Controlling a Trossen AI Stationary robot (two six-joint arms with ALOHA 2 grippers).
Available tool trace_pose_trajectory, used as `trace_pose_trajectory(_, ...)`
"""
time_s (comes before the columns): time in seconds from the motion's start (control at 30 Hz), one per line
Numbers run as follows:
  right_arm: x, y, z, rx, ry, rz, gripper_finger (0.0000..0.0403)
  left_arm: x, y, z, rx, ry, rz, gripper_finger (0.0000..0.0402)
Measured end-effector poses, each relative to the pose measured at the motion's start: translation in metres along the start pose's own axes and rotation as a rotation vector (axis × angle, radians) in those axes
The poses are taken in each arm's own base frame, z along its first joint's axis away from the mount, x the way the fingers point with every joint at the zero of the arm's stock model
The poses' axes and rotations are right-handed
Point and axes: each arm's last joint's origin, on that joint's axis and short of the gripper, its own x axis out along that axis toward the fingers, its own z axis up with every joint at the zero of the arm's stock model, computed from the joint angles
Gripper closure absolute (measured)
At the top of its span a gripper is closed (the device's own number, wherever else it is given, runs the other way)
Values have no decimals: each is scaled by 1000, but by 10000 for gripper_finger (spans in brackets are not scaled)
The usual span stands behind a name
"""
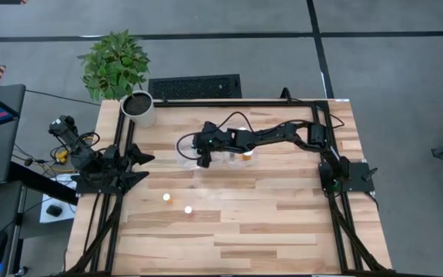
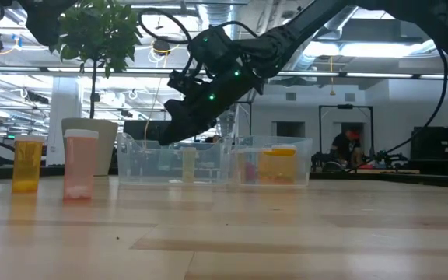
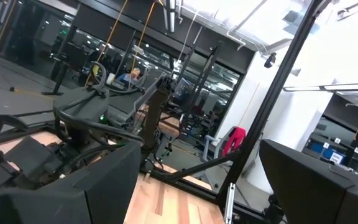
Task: Pick and place medicine bottles into bin by pill shape (circle, oval)
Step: Put the green tablet bottle into the left transparent bin
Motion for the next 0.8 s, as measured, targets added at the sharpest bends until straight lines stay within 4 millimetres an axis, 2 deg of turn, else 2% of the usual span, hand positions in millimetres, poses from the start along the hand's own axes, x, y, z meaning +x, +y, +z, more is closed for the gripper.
trace_pose_trajectory(0.27,5,0,-10,-13,50,4,284,0,0,0,0,0,0,79)
trace_pose_trajectory(0.8,5,-1,-11,-32,64,-20,284,0,0,0,-1,-1,0,79)
